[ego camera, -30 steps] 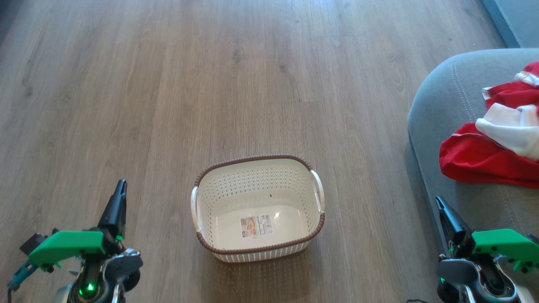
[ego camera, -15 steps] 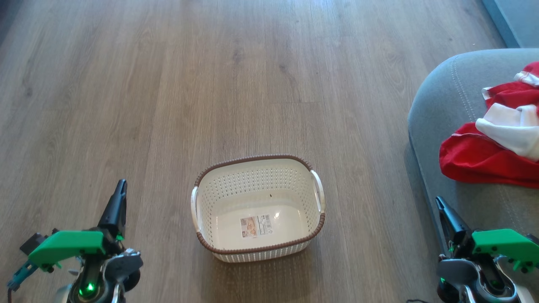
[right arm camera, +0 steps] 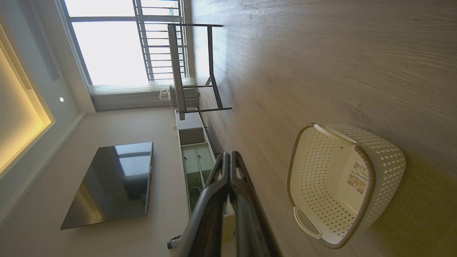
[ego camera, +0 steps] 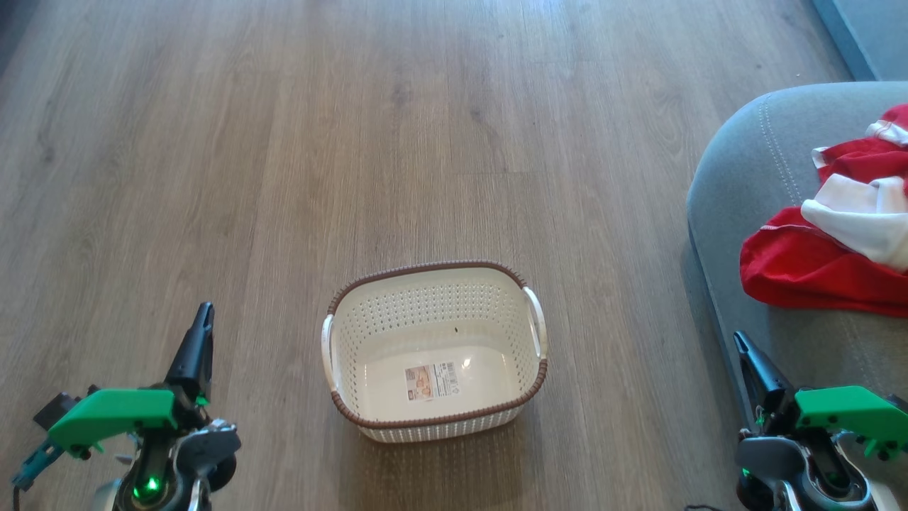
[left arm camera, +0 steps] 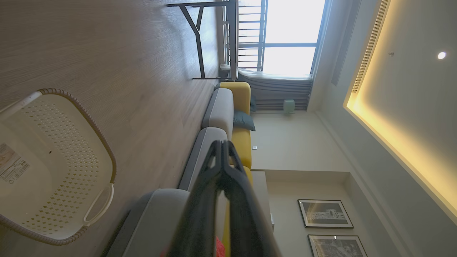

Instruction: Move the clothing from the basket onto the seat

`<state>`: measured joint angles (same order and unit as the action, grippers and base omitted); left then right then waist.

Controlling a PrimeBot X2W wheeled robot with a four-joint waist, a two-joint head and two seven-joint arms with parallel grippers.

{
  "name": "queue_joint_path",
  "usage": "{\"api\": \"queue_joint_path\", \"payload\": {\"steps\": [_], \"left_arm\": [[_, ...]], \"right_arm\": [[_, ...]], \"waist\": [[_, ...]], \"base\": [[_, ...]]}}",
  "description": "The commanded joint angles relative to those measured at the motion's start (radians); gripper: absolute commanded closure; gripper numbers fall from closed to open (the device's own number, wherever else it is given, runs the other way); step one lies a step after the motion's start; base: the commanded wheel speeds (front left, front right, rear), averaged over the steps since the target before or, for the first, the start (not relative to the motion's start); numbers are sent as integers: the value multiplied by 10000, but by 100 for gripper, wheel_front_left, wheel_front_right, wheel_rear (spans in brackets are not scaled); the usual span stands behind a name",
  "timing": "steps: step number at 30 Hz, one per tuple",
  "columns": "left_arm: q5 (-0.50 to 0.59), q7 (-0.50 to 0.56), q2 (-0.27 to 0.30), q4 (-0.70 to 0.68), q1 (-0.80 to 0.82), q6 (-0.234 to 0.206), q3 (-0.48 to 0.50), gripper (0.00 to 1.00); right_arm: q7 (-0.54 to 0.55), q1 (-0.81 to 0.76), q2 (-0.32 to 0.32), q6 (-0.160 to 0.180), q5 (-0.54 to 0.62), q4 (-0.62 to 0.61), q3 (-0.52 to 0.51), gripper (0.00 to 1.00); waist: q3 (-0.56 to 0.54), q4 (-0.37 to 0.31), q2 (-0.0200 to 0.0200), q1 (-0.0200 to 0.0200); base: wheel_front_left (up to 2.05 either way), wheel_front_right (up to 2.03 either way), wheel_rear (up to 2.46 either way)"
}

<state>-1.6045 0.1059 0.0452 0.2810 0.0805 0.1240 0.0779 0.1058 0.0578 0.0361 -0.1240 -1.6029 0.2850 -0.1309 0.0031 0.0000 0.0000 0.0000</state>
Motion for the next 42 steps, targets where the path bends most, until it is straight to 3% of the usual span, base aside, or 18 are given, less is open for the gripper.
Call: {"api": "queue_joint_path", "payload": {"steps": [1, 42], "left_arm": [[-32, 82, 51, -359, 277, 67, 370, 100], [-37, 77, 51, -359, 276, 67, 364, 100]], "right_arm": [[73, 501, 141, -67, -59, -403, 173, 100], [73, 501, 141, -67, -59, -403, 173, 100]], "waist": [[0, 0, 0, 0], [0, 0, 0, 0]], "base": [[0, 0, 0], [0, 0, 0]]}}
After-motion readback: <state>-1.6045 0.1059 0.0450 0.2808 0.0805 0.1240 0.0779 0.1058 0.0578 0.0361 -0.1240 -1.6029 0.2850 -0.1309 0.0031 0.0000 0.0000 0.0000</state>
